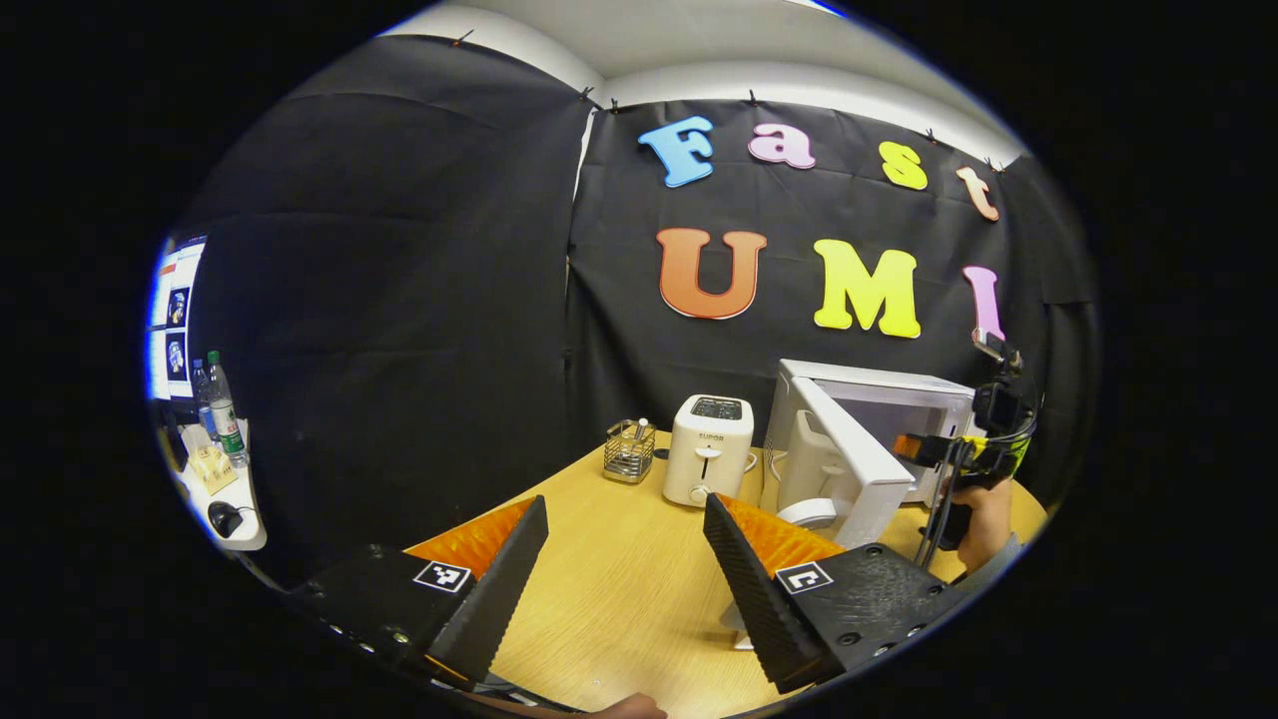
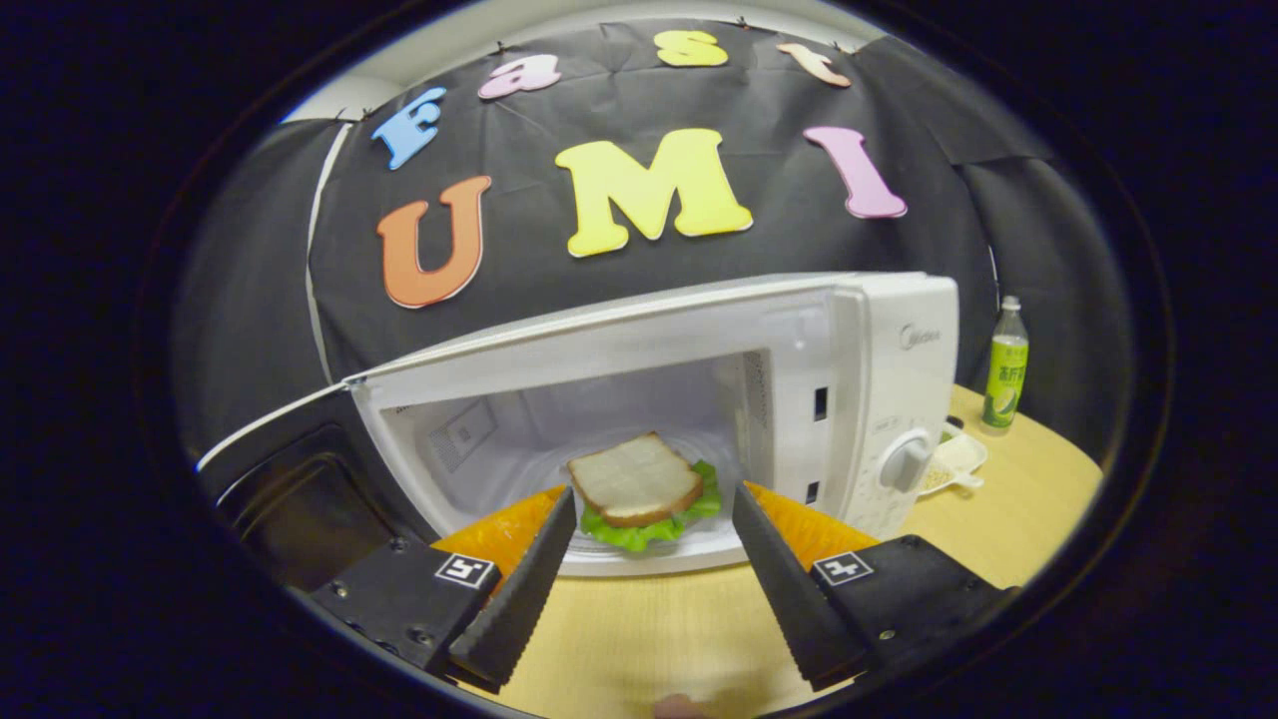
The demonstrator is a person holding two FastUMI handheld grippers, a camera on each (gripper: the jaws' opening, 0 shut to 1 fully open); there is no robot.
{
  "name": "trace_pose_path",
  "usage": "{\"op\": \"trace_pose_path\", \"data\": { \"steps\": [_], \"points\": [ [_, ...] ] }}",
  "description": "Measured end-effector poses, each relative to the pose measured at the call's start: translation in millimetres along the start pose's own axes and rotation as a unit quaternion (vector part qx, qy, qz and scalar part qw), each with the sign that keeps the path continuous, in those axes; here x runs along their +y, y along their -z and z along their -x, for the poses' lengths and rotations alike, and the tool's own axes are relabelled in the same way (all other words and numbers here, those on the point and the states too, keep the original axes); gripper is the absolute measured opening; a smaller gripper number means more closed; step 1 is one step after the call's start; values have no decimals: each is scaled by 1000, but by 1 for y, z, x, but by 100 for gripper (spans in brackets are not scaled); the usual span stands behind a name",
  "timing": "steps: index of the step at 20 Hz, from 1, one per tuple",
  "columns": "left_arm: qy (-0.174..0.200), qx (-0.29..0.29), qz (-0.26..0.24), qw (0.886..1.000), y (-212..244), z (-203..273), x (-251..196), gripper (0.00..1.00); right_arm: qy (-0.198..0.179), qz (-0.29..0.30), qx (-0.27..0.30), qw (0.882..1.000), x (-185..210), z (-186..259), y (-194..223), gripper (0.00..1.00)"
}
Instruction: Open the microwave oven with the left hand, put the food in, and close the microwave oven.
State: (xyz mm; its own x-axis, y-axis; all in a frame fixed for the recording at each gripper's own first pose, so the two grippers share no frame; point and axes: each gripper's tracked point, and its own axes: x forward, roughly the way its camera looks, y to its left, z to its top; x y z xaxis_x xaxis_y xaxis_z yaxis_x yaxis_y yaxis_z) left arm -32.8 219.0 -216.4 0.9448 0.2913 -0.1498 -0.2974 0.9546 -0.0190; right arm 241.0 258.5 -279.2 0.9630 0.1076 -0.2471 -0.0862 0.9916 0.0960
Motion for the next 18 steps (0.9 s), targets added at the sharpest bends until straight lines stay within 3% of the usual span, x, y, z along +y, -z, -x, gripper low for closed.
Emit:
{"op": "trace_pose_path", "data": {
  "steps": [1, 2, 8, 9, 10, 11, 13, 17, 18],
  "points": [
    [0, -1, -4, 1000, 3, -5, -1, 95, -10, 10, -16, 1000, -1, 13, -13, 100],
    [-3, -2, -6, 1000, 4, -10, -1, 95, -18, 22, -28, 999, -3, 28, -25, 92],
    [5, 21, 0, 1000, 20, -40, -3, 95, -69, 48, -135, 987, -27, 126, -112, 91],
    [2, 21, -4, 1000, 20, -44, -2, 82, -73, 50, -147, 985, -32, 139, -124, 91],
    [1, 19, -7, 1000, 20, -45, -1, 82, -76, 54, -155, 984, -36, 152, -133, 100],
    [2, 17, -7, 1000, 20, -46, 0, 94, -75, 66, -158, 982, -49, 166, -134, 91],
    [10, 18, -1, 1000, 23, -48, -2, 90, -65, 101, -157, 980, -64, 181, -138, 91],
    [17, 6, -5, 1000, 24, -41, -6, 66, -68, 112, -160, 978, -76, 212, -140, 92],
    [4, -4, -9, 1000, 22, -40, -1, 45, -73, 109, -161, 978, -76, 215, -141, 92]
  ]
}}
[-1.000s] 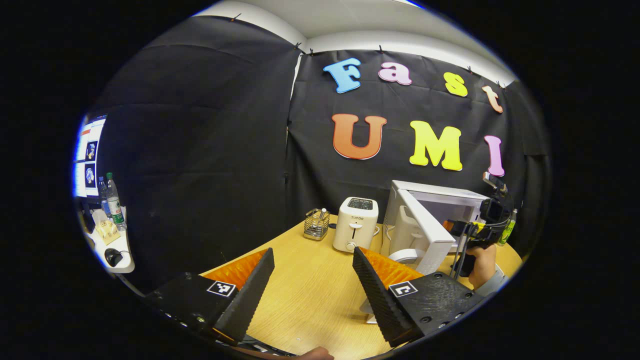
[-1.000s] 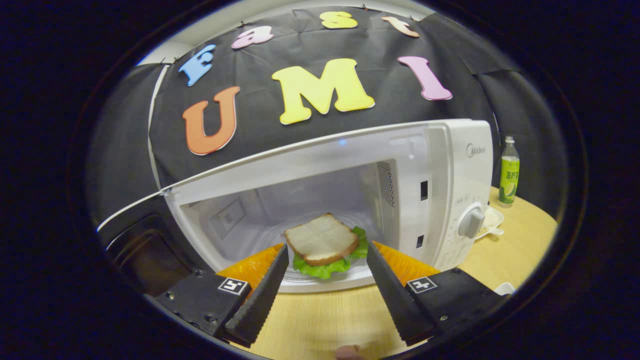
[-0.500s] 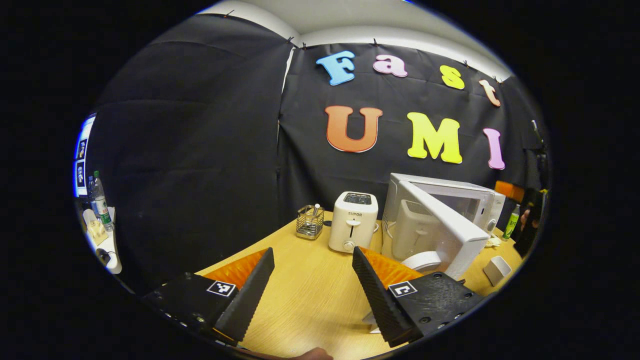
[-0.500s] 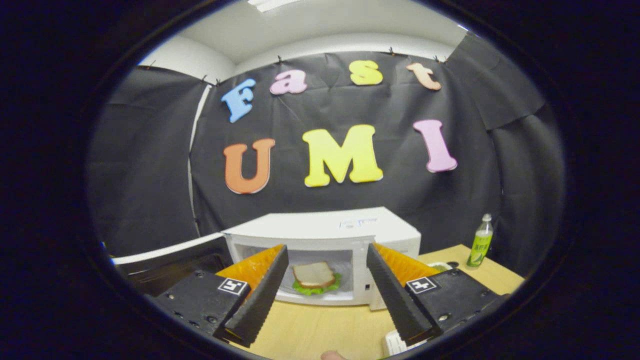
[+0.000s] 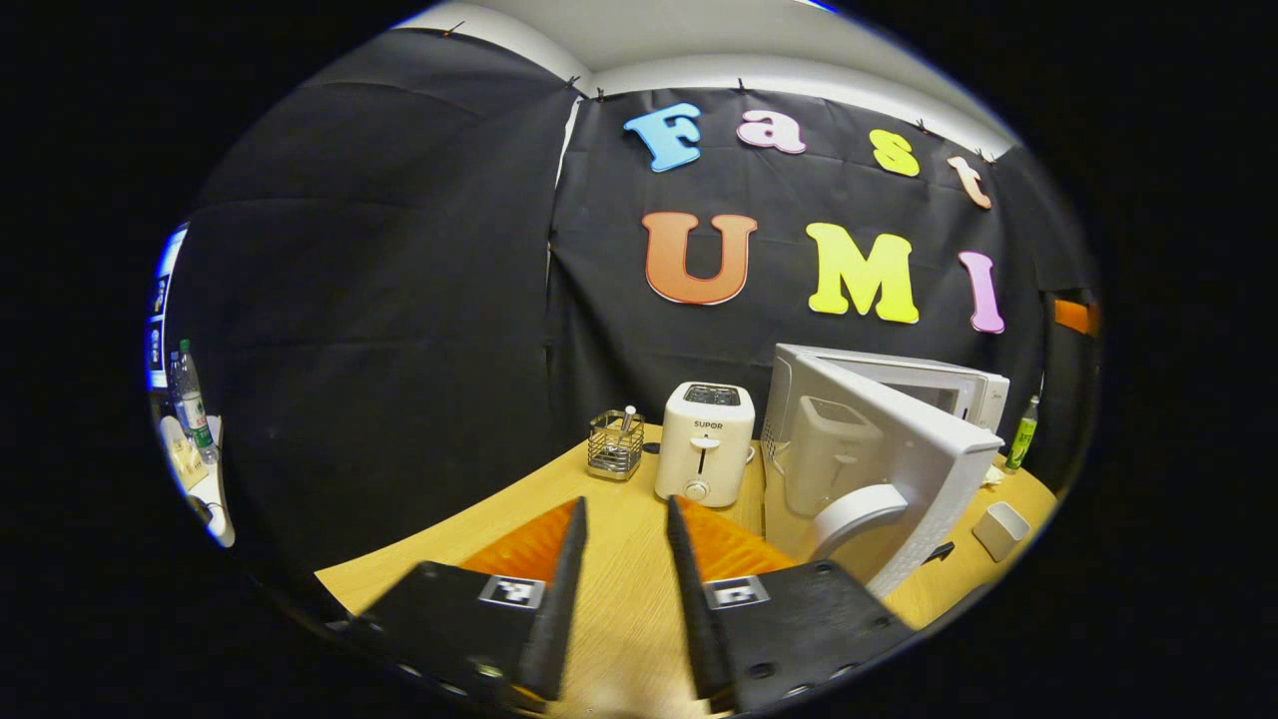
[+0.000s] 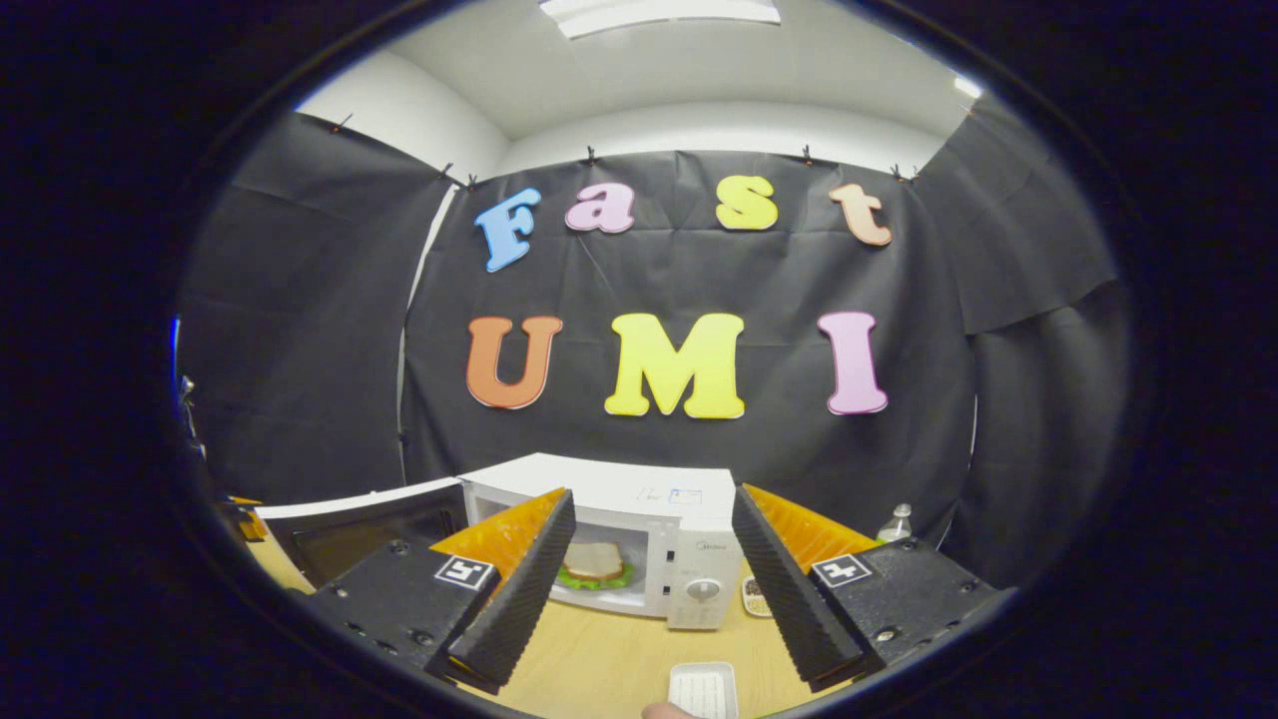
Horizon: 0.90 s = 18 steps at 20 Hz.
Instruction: Open the microwave oven with the left hand, put the food in, and close the microwave oven.
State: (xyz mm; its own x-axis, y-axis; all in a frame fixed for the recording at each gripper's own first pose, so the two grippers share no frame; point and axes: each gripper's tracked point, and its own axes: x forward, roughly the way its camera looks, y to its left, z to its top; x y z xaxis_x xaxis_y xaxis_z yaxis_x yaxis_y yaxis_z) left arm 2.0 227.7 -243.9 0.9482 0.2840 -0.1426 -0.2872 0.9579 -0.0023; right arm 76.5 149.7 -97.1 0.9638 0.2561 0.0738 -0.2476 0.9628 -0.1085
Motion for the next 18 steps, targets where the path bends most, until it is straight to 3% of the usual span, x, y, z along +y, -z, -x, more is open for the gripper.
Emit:
{"op": "trace_pose_path", "data": {
  "steps": [1, 2, 5, 6, 9, 11, 15, 16, 18],
  "points": [
    [-5, -5, 2, 1000, -1, 1, 3, 25, -4, -5, 1, 1000, -3, 2, -3, 100],
    [9, -5, 7, 1000, -3, 3, -3, 4, -6, -11, 4, 1000, -6, 5, -3, 100],
    [54, 1, 15, 998, 6, 6, -28, 0, -5, -28, 7, 1000, -16, 14, -10, 100],
    [63, 1, 7, 998, 9, 8, -34, 0, -3, -29, 6, 1000, -20, 17, -11, 91],
    [99, -1, -13, 995, 13, 17, -57, 0, 0, -27, 3, 1000, -32, 22, -17, 91],
    [101, -6, -28, 994, 10, 15, -65, 0, -1, -32, -1, 999, -38, 26, -20, 91],
    [165, -13, 12, 986, -7, 19, -107, 0, 3, -37, -12, 999, -57, 30, -30, 91],
    [177, -20, 12, 984, -11, 20, -118, 0, 6, -37, -14, 999, -63, 32, -33, 100],
    [207, -29, 8, 978, -20, 22, -141, 0, 11, -39, -17, 999, -74, 36, -35, 100]
  ]
}}
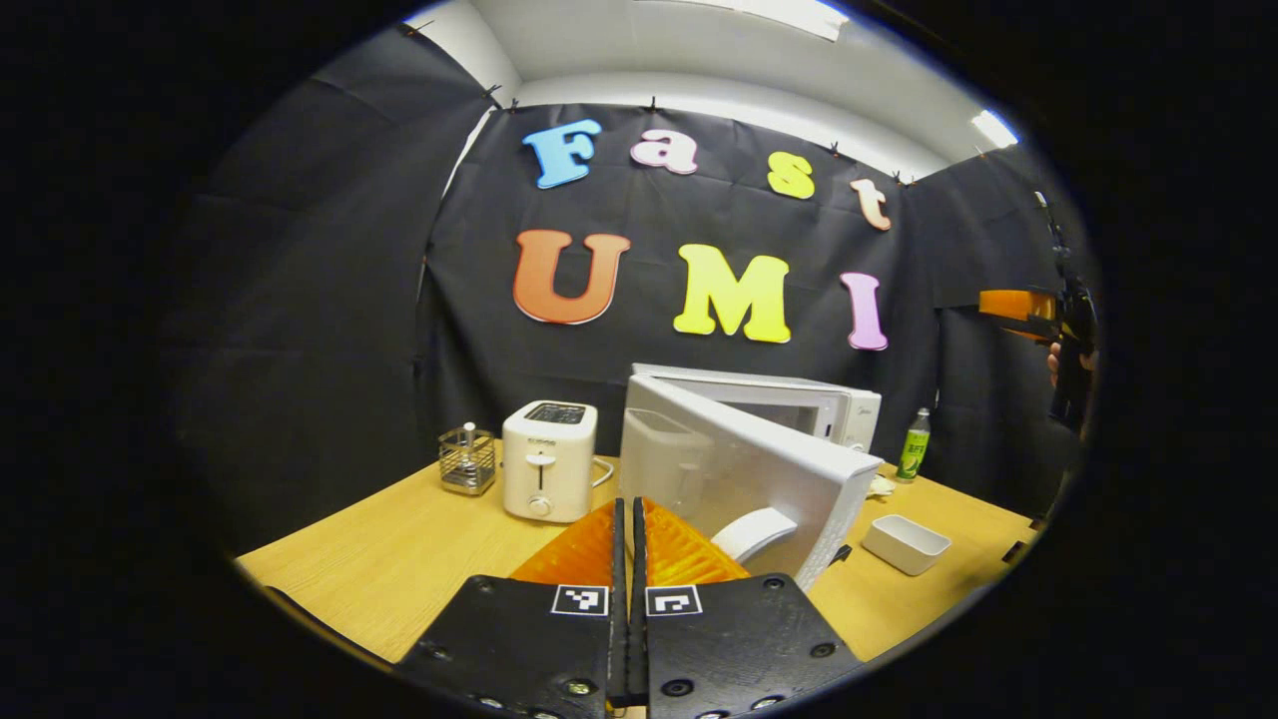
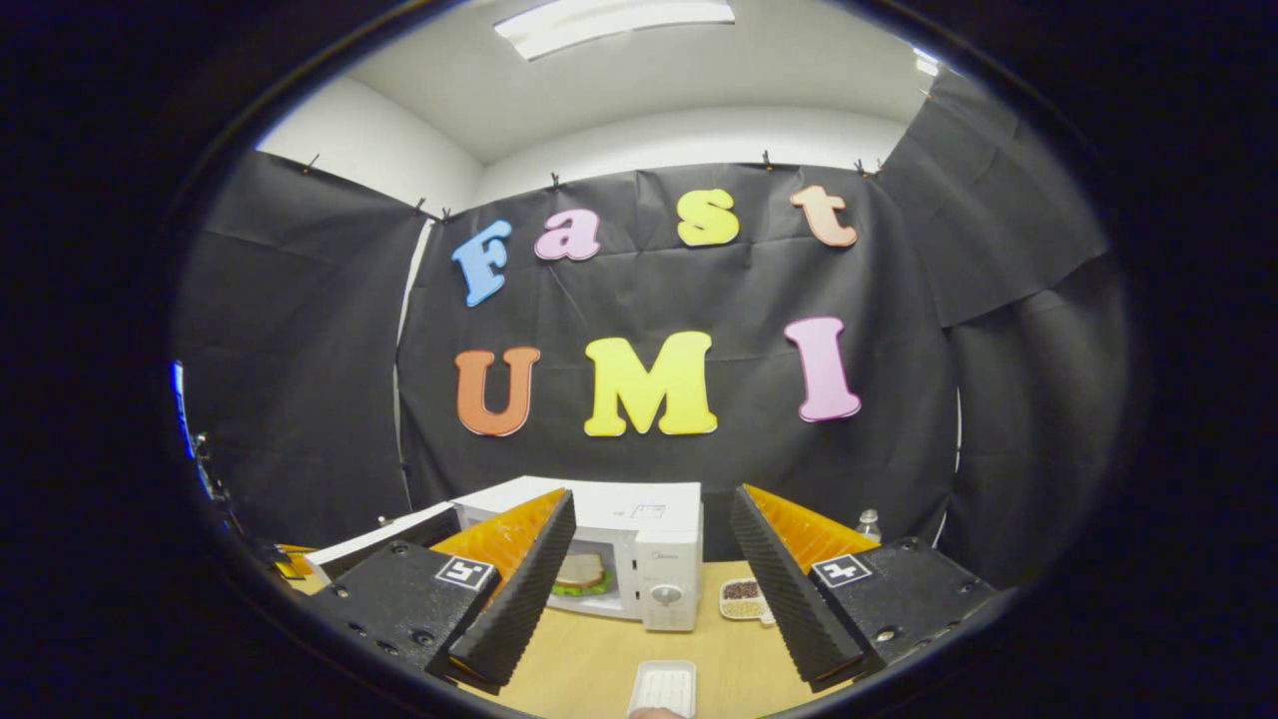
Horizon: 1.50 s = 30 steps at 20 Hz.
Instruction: Open the microwave oven with the left hand, put the food in, and close the microwave oven.
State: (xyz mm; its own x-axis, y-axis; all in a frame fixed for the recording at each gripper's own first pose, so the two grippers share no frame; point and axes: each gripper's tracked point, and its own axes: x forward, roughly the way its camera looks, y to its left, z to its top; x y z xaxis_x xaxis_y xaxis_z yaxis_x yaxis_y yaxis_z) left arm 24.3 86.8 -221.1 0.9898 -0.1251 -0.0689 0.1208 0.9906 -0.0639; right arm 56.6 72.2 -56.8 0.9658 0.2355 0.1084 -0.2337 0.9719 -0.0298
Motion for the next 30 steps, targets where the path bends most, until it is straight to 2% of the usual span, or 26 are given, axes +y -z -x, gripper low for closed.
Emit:
{"op": "trace_pose_path", "data": {
  "steps": [1, 2, 3, 4, 8, 9, 13, 16, 18, 19, 20, 28, 29, 30],
  "points": [
    [11, 1, -7, 1000, 1, -6, -11, 0, 3, -2, -2, 1000, -6, 2, -2, 91],
    [18, 3, -18, 1000, 2, -10, -20, 0, 5, -6, -5, 1000, -12, 4, -4, 100],
    [29, 7, -27, 999, 5, -13, -30, 0, 9, -10, -7, 1000, -18, 6, -4, 91],
    [32, 4, -41, 999, 7, -17, -39, 0, 12, -14, -9, 1000, -24, 8, -4, 100],
    [66, 21, -55, 996, 21, -27, -75, 0, 26, -17, -5, 1000, -49, 6, 4, 100],
    [75, 23, -56, 995, 24, -30, -84, 0, 33, -15, 0, 999, -56, 5, 8, 91],
    [99, 20, -55, 993, 32, -51, -115, 0, 43, -22, 7, 999, -73, 7, 10, 91],
    [115, 18, -49, 992, 38, -75, -137, 0, 71, -14, -2, 997, -94, 11, 11, 90],
    [126, 15, -46, 991, 37, -90, -148, 0, 73, -11, -7, 997, -99, 13, 11, 91],
    [131, 14, -42, 990, 36, -95, -155, 0, 72, -12, -5, 997, -101, 14, 13, 100],
    [136, 15, -39, 990, 37, -102, -161, 0, 72, -13, -4, 997, -105, 14, 14, 100],
    [144, 30, -50, 988, 50, -159, -192, 0, 85, -29, 6, 996, -138, 12, 26, 100],
    [145, 32, -51, 988, 53, -167, -196, 0, 86, -28, 7, 996, -141, 12, 26, 91],
    [146, 33, -50, 987, 55, -174, -199, 0, 88, -27, 8, 996, -144, 10, 33, 100]
  ]
}}
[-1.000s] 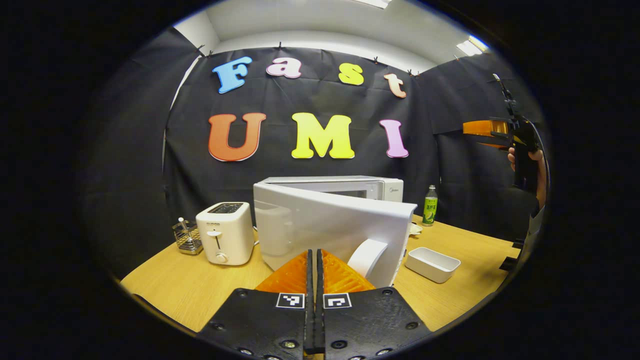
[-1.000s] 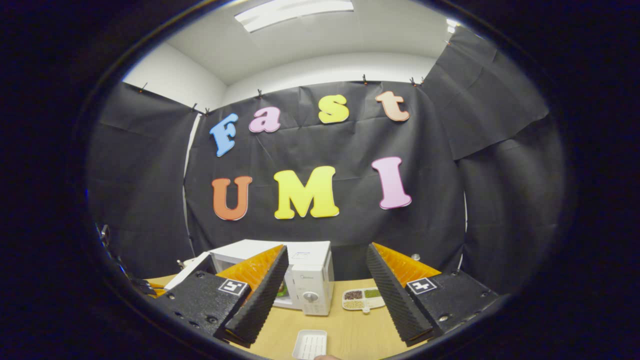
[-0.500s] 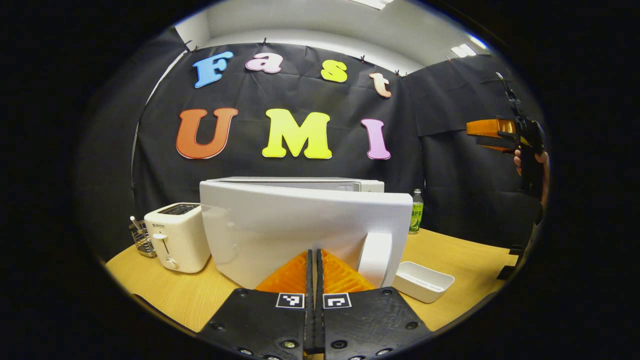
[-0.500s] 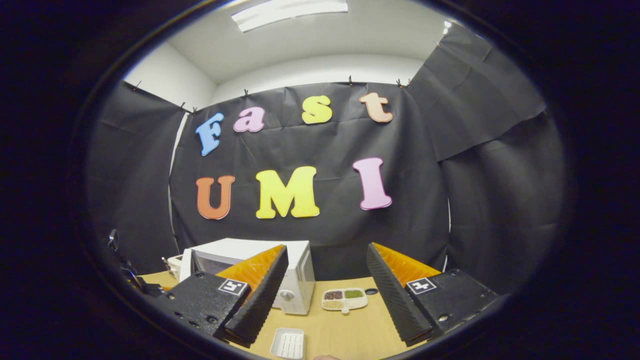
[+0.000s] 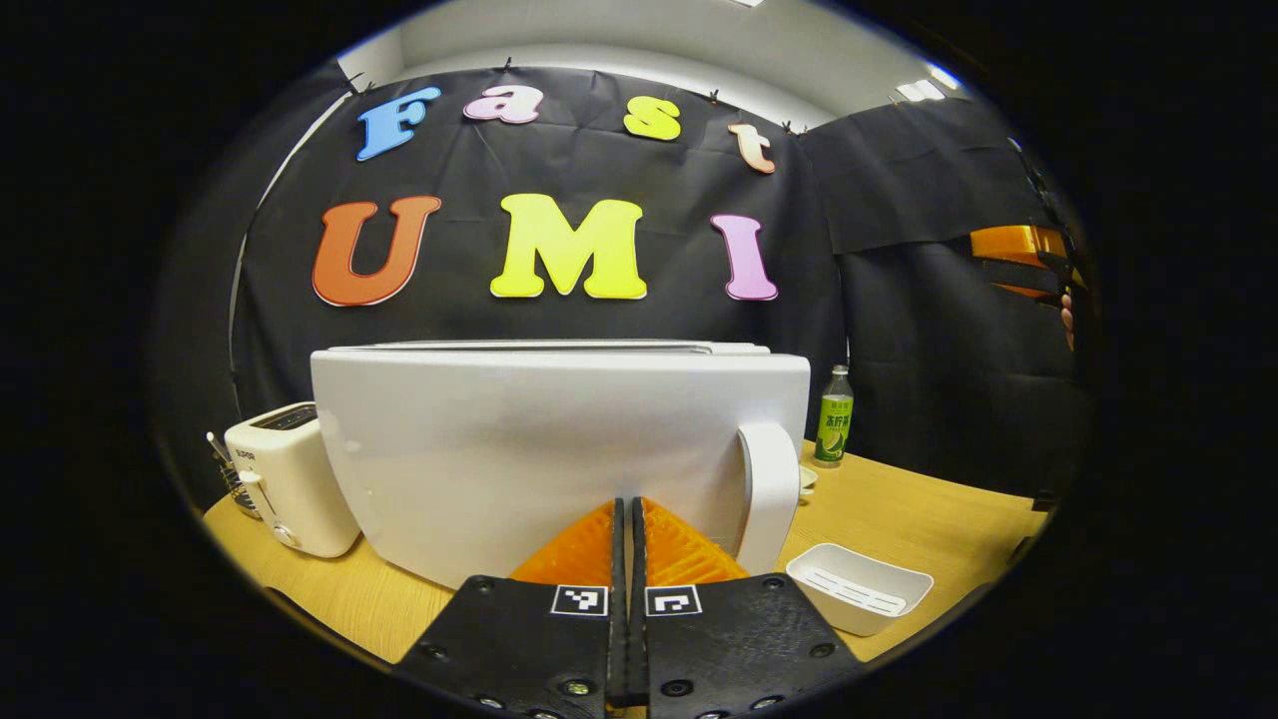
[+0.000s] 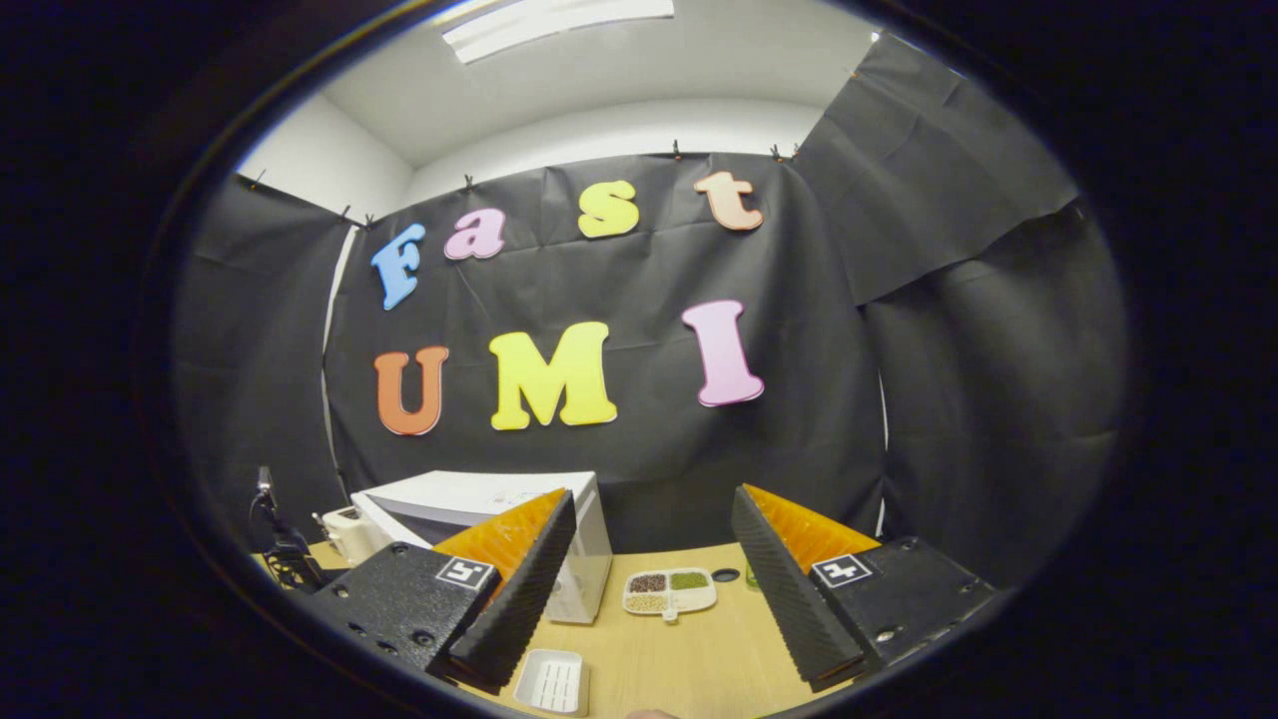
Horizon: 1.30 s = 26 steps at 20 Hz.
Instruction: Open the microwave oven with the left hand, put the food in, and close the microwave oven.
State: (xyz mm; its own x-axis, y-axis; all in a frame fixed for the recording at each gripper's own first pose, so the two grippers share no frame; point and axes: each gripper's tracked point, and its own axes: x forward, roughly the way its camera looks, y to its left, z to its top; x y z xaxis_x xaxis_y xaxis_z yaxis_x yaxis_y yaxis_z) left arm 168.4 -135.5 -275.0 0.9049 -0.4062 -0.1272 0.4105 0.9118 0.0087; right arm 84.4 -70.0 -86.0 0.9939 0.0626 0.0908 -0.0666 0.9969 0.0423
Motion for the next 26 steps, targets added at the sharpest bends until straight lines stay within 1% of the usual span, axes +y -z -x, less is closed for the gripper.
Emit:
{"op": "trace_pose_path", "data": {
  "steps": [1, 2, 4, 5, 6, 7, 8, 9, 10, 11, 12, 14, 16, 17, 18, 20, 21, 22, 23, 24, 26],
  "points": [
    [2, 3, 1, 1000, 2, -6, -1, 0, 2, 1, 1, 1000, -2, -1, 0, 100],
    [2, 4, 1, 1000, 2, -13, -1, 0, 2, 2, 1, 1000, -4, -1, -1, 91],
    [-1, 8, -7, 1000, 2, -27, -1, 0, 1, 6, 2, 1000, -3, 0, -1, 91],
    [-3, 9, -11, 1000, 1, -34, 0, 0, -1, 8, 2, 1000, -3, 0, -1, 100],
    [-6, 14, -15, 1000, 2, -40, 0, 0, -2, 10, 3, 1000, -2, 3, -3, 100],
    [-3, 19, -17, 1000, 5, -48, -3, 0, 2, 12, 4, 1000, -4, 4, -4, 91],
    [3, 30, -13, 999, 10, -55, -7, 0, 8, 14, 4, 1000, -7, 8, -13, 91],
    [0, 36, -12, 999, 12, -61, -8, 0, 17, 15, 4, 1000, -10, 11, -15, 100],
    [-7, 37, -13, 999, 13, -67, -7, 0, 22, 15, 2, 1000, -12, 16, -18, 100],
    [-12, 43, -11, 999, 14, -75, -7, 0, 21, 14, 1, 1000, -11, 21, -20, 91],
    [-19, 50, -7, 999, 18, -83, -5, 0, 20, 13, 2, 1000, -9, 26, -21, 91],
    [-22, 66, 16, 997, 27, -92, -8, 0, 33, 8, -1, 999, -17, 36, -26, 91],
    [-22, 60, 15, 998, 24, -92, -10, 0, 45, 4, -10, 999, -21, 48, -30, 91],
    [-25, 59, 12, 998, 24, -93, -8, 0, 45, 1, -10, 999, -19, 52, -31, 91],
    [-28, 60, 12, 998, 25, -94, -6, 0, 43, -3, -7, 999, -17, 54, -29, 100],
    [-28, 58, 22, 998, 22, -99, -7, 0, 33, -10, 0, 999, -9, 61, -27, 100],
    [-39, 93, 24, 995, 34, -103, -1, 0, 29, -10, 4, 1000, -6, 65, -28, 100],
    [-27, 79, 29, 996, 28, -97, -7, 0, 28, -8, 5, 1000, -5, 68, -27, 91],
    [-24, 90, 26, 995, 28, -99, -9, 0, 32, -5, 5, 999, -6, 71, -30, 100],
    [-24, 98, 17, 995, 30, -98, -10, 0, 38, -2, 5, 999, -7, 74, -32, 91],
    [-33, 101, 0, 994, 31, -101, -8, 0, 40, -3, 3, 999, -2, 82, -34, 91]
  ]
}}
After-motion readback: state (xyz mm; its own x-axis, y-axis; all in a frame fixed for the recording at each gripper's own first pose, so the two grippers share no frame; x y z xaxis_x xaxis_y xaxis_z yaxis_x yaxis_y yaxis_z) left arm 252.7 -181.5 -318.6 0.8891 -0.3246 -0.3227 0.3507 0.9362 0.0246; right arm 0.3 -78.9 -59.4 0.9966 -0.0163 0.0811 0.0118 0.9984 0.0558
